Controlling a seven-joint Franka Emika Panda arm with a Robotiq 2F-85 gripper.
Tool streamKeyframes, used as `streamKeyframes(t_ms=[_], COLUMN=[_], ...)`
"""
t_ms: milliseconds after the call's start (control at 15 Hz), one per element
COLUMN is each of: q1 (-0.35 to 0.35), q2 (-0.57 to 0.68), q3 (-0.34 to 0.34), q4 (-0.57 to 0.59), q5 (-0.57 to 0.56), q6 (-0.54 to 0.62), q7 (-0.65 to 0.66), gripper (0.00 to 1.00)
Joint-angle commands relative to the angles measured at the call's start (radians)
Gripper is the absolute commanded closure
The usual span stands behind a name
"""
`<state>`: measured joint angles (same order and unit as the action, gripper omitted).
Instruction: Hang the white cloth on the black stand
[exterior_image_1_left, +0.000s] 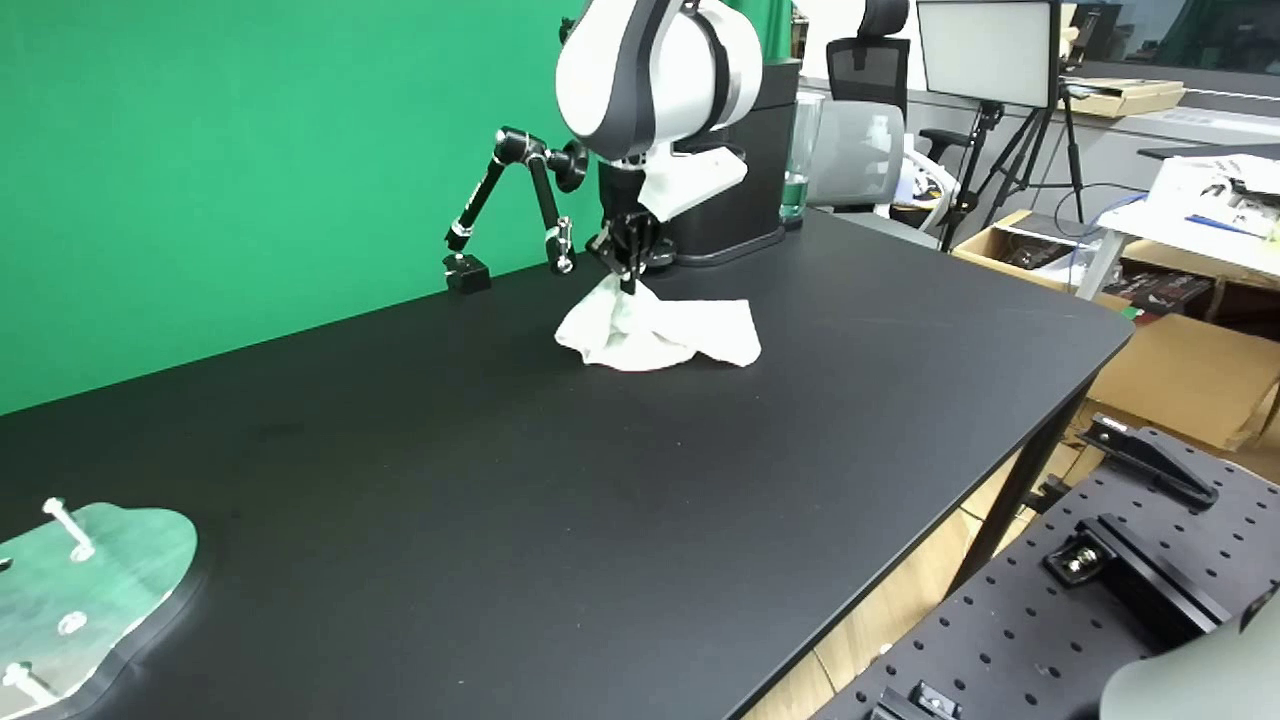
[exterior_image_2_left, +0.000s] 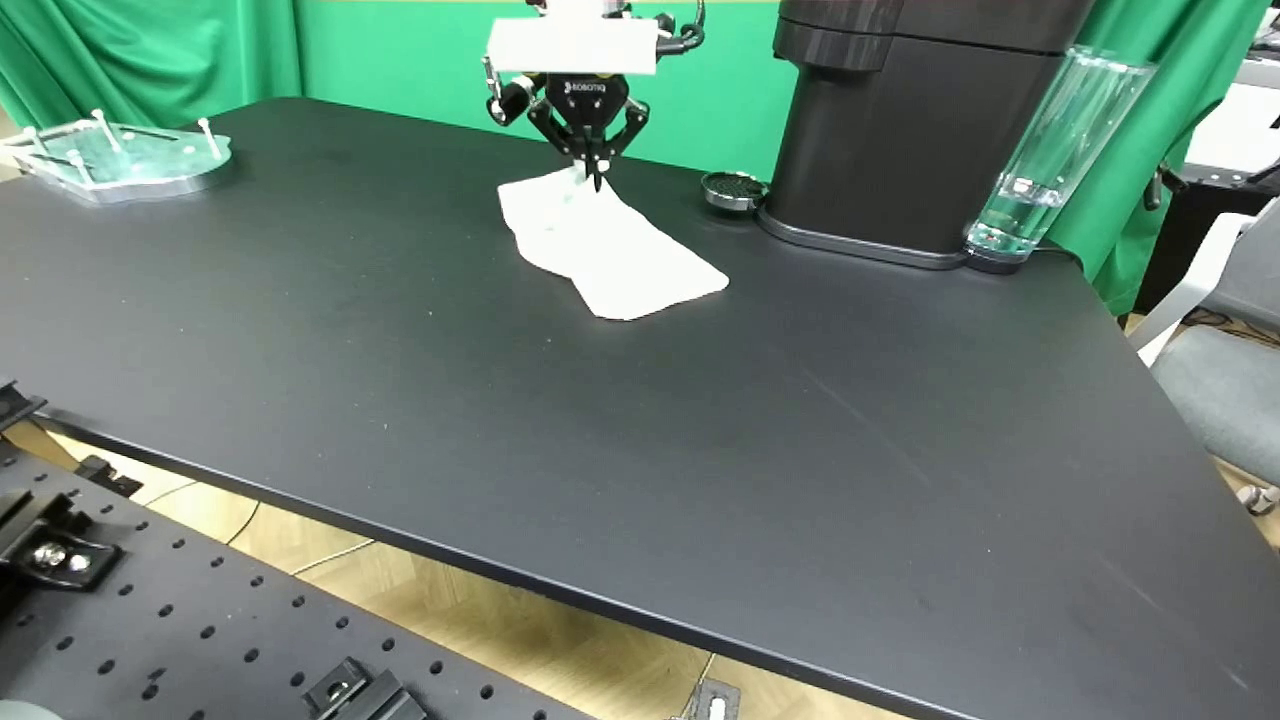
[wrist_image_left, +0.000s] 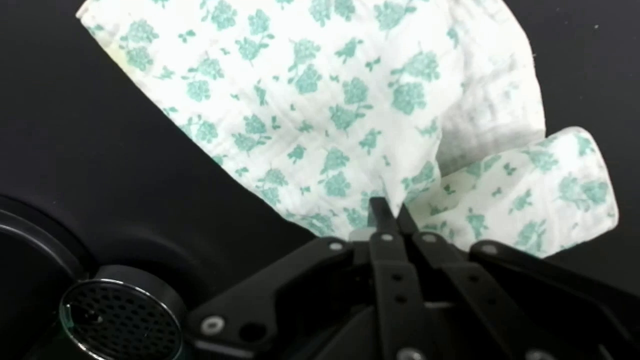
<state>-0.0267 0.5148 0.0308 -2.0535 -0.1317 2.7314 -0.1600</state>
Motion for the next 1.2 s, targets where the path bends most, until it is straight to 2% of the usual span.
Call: streamKeyframes(t_ms=[0,400,733,1133], q1=[0.024,0.095,0.158,0.18], q2=[-0.091,-0.262,-0.41,-0.496], q3=[-0.005,0.0,0.03,0.082], q4=[-0.043,-0.104,-0.158,-0.185], q5=[0.004,-0.035,-0.086,-0.11], q6=[-0.03,-0.103,-0.163,-0.19], q7=[0.024,0.047,0.072,0.075], gripper=[1.0,1.0,1.0,1.0])
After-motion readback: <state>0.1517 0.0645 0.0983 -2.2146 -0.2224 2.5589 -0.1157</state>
